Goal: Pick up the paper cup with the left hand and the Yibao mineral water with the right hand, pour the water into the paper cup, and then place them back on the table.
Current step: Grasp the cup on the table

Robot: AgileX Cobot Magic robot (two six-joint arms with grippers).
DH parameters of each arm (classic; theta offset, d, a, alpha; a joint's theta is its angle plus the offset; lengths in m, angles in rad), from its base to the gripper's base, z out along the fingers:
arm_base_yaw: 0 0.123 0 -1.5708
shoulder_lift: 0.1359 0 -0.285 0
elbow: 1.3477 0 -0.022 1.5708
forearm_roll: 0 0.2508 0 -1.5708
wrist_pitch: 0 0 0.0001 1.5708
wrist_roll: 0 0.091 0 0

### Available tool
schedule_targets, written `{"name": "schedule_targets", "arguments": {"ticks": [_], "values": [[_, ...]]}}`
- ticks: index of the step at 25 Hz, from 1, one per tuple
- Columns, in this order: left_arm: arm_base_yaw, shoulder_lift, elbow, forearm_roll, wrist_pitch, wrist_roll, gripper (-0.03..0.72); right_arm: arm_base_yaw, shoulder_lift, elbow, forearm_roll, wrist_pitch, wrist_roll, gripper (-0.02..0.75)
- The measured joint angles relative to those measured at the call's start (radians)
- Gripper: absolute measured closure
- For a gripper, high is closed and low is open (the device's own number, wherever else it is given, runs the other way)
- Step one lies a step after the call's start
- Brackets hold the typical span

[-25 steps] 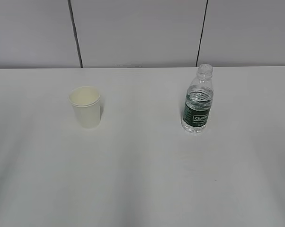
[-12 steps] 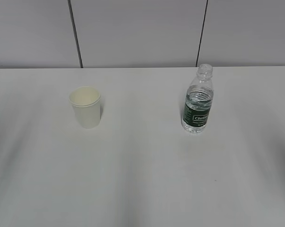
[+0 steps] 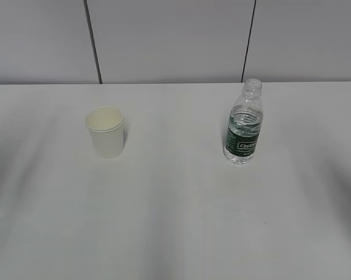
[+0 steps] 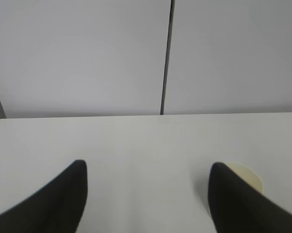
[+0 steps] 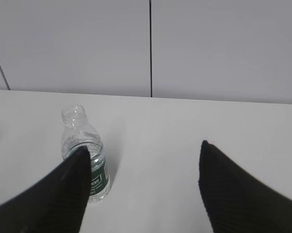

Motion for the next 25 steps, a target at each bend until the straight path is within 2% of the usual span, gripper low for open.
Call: {"name": "schedule_targets", "arguments": {"ticks": [6,13,18,21,25], "values": [[0.000,0.119,0.045,-0.015,-0.124,0.000,0.246,0.000,0.083,0.000,-0.006,-0.050,0.000,0.226],[-0.002,0.220,0.089,-0.017,-0.247,0.000,0.251,0.000,0.233,0.000,-0.008,-0.195,0.000,0.225],[-0.077,0.289,0.127,-0.019,-0.352,0.000,0.256,0.000,0.322,0.000,-0.008,-0.270,0.000,0.225],[-0.133,0.342,0.144,-0.015,-0.410,0.000,0.256,0.000,0.401,0.000,-0.008,-0.373,0.000,0.225],[-0.154,0.428,0.175,-0.011,-0.526,-0.005,0.258,0.000,0.431,0.000,-0.010,-0.427,0.000,0.226]]}}
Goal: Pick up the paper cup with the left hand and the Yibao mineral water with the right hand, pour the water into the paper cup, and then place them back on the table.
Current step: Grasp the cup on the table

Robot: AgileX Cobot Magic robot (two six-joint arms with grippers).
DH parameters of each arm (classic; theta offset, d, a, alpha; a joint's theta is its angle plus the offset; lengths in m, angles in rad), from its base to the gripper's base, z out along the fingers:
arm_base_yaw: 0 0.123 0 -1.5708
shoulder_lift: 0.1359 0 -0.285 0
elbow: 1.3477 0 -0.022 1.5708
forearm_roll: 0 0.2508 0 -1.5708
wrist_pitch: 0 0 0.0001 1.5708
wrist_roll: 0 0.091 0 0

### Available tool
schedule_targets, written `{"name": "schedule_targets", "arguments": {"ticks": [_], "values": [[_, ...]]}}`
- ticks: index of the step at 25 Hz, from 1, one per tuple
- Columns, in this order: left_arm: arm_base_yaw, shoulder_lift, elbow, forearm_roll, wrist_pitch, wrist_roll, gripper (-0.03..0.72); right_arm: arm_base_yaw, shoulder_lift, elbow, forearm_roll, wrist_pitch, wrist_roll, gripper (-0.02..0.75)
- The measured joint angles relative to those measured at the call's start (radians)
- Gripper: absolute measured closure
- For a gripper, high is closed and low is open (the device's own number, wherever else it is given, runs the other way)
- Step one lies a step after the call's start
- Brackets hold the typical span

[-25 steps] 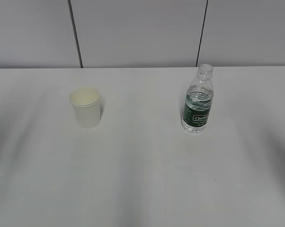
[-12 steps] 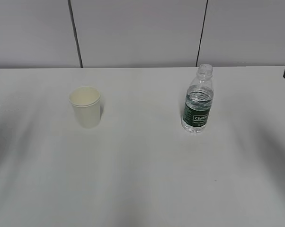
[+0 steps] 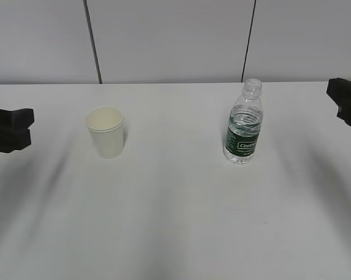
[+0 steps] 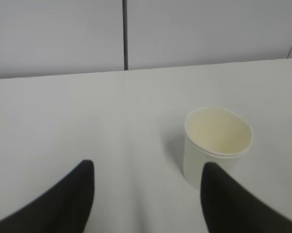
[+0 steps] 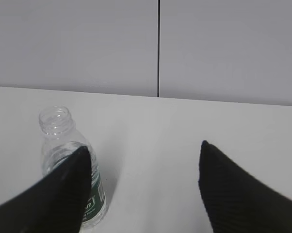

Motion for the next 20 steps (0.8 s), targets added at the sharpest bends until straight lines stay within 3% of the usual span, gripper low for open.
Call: {"name": "schedule_targets", "arguments": {"ticks": [6,14,20], "values": [[-0.014,0.134,0.049,0.024,-0.234,-0.042,0.263,0.000,0.043,0.000,-0.003,-0.024,0.000,0.226],[-0.030,0.375,0.085,0.159,-0.575,-0.067,0.264,0.000,0.095,0.000,-0.075,-0.108,0.006,0.226],[-0.030,0.526,0.085,0.206,-0.634,-0.068,0.264,0.000,0.097,0.004,-0.125,-0.151,0.021,0.226]]}}
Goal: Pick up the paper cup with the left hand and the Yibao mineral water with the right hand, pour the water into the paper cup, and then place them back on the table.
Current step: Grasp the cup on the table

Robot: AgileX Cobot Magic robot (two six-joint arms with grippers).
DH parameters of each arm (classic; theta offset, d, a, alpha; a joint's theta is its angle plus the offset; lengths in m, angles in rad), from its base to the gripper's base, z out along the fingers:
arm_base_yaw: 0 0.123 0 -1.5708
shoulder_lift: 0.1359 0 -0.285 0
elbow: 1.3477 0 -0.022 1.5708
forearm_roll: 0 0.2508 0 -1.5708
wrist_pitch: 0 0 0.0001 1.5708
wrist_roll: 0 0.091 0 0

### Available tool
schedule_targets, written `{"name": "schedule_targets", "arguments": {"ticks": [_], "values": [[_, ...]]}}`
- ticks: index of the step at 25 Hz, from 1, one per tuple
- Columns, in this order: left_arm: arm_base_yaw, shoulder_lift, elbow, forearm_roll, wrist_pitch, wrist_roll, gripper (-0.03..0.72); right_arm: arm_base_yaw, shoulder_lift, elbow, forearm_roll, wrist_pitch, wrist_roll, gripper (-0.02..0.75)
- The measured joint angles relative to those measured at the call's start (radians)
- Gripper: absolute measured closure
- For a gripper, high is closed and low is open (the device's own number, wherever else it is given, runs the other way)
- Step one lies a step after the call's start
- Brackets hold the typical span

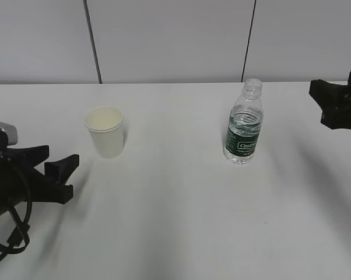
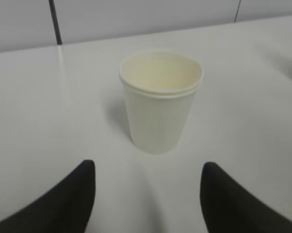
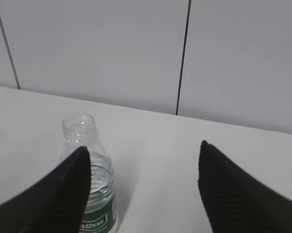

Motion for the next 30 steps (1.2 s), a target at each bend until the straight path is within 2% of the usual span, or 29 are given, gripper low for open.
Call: {"name": "schedule_targets", "arguments": {"ticks": [3,15,22,30], "values": [[0.000,0.035,-0.001,0.015,-0.004,0.000,0.264,0.000,0.021,0.046,-0.005,-0.115,0.026,0.226],[0.000,0.048,-0.025,0.027,-0.005,0.000,0.256,0.000,0.202,0.074,-0.009,-0.364,0.046,0.226],[0.000,0.120,-0.109,0.034,-0.012,0.000,0.068,0.000,0.260,0.074,-0.058,-0.471,0.050,0.226],[0.000,0.241,-0.230,0.072,-0.009,0.000,0.048,0.000,0.292,0.074,-0.081,-0.500,0.054,0.226]]}}
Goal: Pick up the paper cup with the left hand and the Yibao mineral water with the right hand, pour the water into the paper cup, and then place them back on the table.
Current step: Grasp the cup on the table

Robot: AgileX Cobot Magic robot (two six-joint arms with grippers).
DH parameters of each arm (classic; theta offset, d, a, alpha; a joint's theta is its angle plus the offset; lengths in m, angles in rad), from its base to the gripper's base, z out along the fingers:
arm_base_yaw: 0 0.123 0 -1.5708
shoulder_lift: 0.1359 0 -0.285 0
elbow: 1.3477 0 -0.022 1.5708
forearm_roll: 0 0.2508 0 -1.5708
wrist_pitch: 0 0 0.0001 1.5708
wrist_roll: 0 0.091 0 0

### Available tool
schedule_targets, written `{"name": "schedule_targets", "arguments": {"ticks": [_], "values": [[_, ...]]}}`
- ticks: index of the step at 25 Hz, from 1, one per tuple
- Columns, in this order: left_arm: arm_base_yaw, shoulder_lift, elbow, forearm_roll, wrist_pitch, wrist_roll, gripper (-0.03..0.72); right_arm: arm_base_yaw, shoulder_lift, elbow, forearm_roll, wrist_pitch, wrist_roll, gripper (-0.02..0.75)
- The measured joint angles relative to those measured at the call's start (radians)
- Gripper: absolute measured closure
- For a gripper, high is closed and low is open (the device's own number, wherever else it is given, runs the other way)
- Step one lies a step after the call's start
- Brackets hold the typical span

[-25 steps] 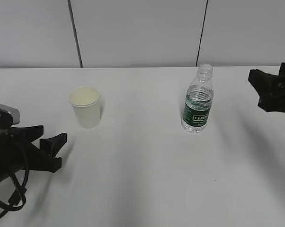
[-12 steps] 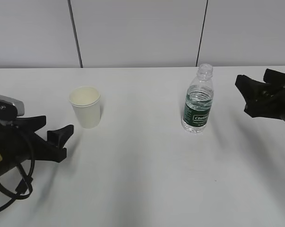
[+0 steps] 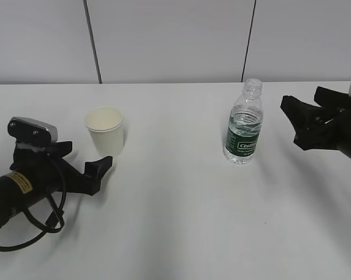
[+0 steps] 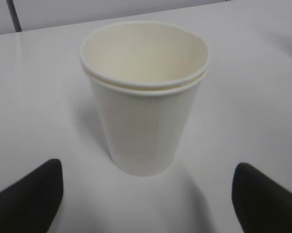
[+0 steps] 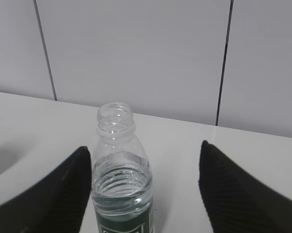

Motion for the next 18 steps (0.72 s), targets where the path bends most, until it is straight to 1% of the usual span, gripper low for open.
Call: {"name": "schedule_targets", "arguments": {"ticks": [5,9,10,18], "values": [[0.000,0.030,-0.062,0.003,0.001,0.000,0.048,0.000,0.026,0.000,0.000,-0.016,0.000,0.226],[0.000,0.030,-0.097,0.004,0.001,0.000,0.055,0.000,0.061,0.000,0.002,-0.064,0.000,0.226],[0.000,0.031,-0.105,0.004,0.001,0.000,0.057,0.000,0.088,0.000,0.001,-0.096,0.000,0.226],[0.000,0.098,-0.167,0.011,0.002,-0.004,0.079,0.000,0.109,0.000,0.006,-0.104,0.000,0.226]]}}
